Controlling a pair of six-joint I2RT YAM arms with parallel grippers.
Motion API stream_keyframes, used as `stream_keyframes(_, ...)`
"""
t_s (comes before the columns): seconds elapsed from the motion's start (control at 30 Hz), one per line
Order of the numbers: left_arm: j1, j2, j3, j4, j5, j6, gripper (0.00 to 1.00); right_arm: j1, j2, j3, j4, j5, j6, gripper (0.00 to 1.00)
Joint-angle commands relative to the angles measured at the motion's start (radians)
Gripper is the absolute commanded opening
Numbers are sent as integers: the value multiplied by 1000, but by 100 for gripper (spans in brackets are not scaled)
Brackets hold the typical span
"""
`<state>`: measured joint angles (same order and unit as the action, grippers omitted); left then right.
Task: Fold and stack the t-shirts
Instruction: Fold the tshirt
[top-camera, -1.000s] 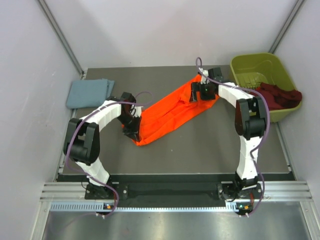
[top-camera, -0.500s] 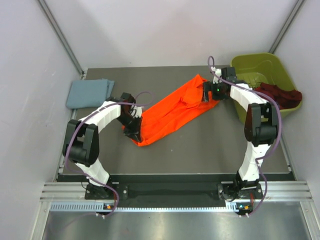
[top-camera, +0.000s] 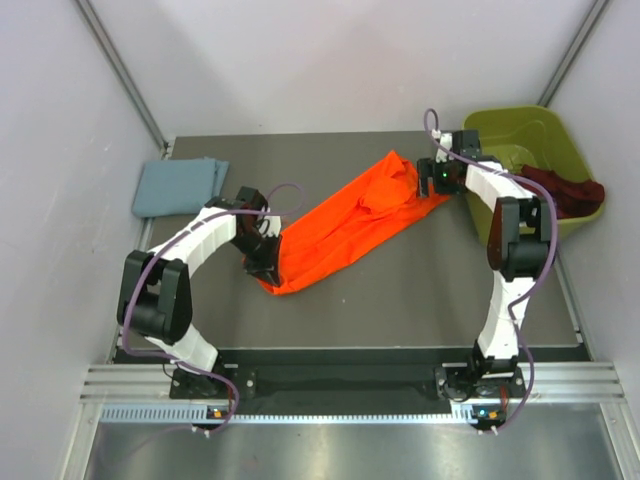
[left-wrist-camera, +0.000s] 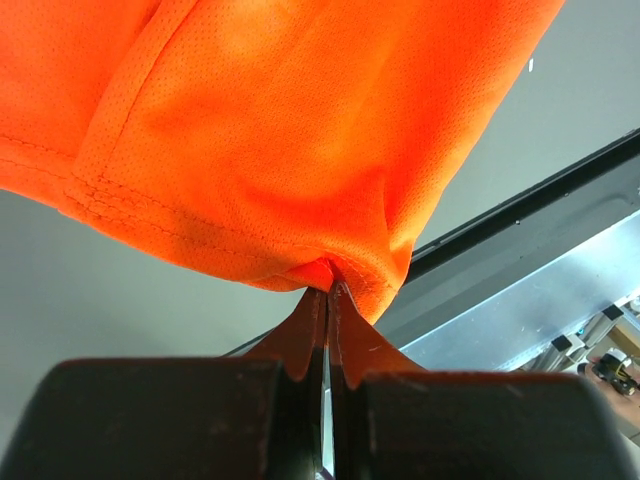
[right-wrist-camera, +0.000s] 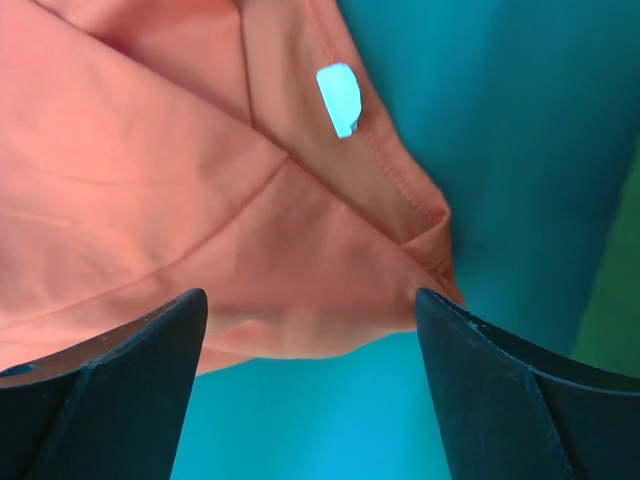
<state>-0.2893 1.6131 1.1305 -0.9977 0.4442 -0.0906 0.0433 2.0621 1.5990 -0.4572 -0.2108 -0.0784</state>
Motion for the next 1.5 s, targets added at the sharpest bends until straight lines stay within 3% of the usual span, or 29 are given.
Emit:
stream_keyframes(0.0,4,2,46,-12,-2,12,0,1,9,13,0,7,-26,84)
stream_keyframes(0.1,4,14,60,-9,-2,9,0,1,15,-8,2,4,-37,71)
stream_keyframes(0.13,4,21,63,-9,-4,9,0,1,18,-13,0,4,-41,60)
stream_keyframes(0.17,4,24,69,-15,-4,9,0,1,18,-19,2,5,-44,40)
stream_keyframes(0.23,4,28,80,-21,-5,12,0,0,20,-21,2,22,-47,25)
stream_keyframes(0.27,4,27,81,-30,-7,15,0,1,20,-19,0,27,-50,9)
stream_keyframes(0.3,4,25,78,-35,-12,18,0,1,20,-17,0,39,-58,1)
stream_keyframes(0.63,6,-50,12,-42,68,17,0,3,105,85,5,90,-84,0)
stream_keyframes(0.8,-11,-51,-9,-39,177,8,1,12,167,186,-3,79,-75,0)
stream_keyframes(1.07,-174,-48,-55,19,206,-21,2,38,300,389,28,64,-37,0)
stream_keyframes(1.33,-333,60,75,31,206,-8,4,89,368,492,46,67,-49,0)
stream_keyframes(1.43,-413,96,130,25,173,11,5,87,348,489,49,73,-37,19)
stream_keyframes(1.47,-425,105,156,25,165,12,4,89,342,480,54,80,-35,32)
